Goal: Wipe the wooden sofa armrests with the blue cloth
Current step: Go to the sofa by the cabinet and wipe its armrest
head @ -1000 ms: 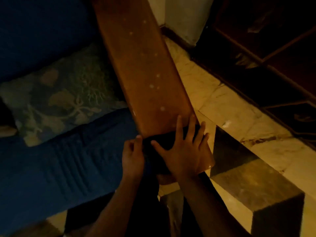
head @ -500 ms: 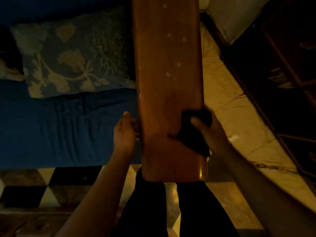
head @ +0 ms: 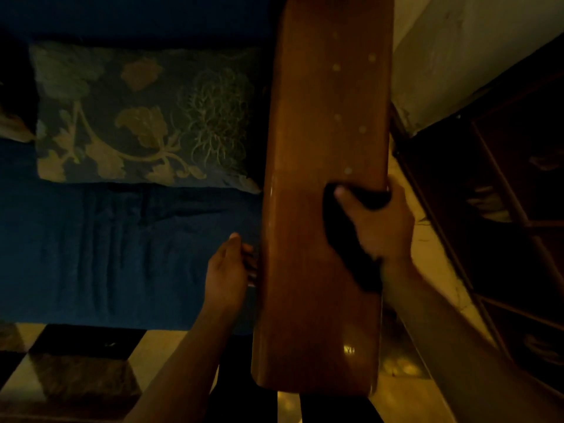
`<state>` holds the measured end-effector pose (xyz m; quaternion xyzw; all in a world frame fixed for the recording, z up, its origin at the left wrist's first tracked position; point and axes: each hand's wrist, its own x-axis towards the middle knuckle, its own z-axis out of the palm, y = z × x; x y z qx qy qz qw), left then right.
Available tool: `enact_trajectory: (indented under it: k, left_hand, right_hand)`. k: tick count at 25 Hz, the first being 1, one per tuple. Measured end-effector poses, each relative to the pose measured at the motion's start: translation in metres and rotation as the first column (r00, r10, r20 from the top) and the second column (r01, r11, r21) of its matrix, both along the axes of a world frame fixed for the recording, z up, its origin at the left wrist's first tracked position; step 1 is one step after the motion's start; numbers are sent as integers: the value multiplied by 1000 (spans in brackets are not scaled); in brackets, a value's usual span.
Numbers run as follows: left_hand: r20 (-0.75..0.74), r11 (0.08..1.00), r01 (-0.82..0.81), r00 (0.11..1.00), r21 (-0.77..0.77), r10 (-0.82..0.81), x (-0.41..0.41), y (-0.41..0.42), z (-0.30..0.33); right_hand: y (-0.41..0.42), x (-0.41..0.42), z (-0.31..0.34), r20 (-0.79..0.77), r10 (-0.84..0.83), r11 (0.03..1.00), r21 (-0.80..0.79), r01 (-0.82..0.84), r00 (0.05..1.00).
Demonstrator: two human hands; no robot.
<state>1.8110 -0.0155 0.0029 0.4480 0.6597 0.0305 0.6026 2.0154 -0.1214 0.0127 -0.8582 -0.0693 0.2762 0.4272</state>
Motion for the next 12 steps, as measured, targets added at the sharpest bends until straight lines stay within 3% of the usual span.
enact_trajectory:
  k: [5, 7, 10, 12]
  left_hand:
    - [10, 998, 56, 998, 0, -56, 36, 25, 0]
    - [39, 998, 67, 997, -19, -66, 55, 43, 3]
    - [135, 993, 32, 991, -113, -16, 71, 67, 7]
    - [162, 988, 8, 987, -154, 17, 73, 77, 11]
  right_hand:
    - [117, 129, -3, -15, -14, 999, 52, 15, 1000]
    - [120, 123, -6, 75, -8, 998, -60, 13, 997]
    - [72, 53, -2, 357, 281, 936, -306, -172, 891]
    - [33, -28, 6, 400, 528, 833, -414, -367, 749]
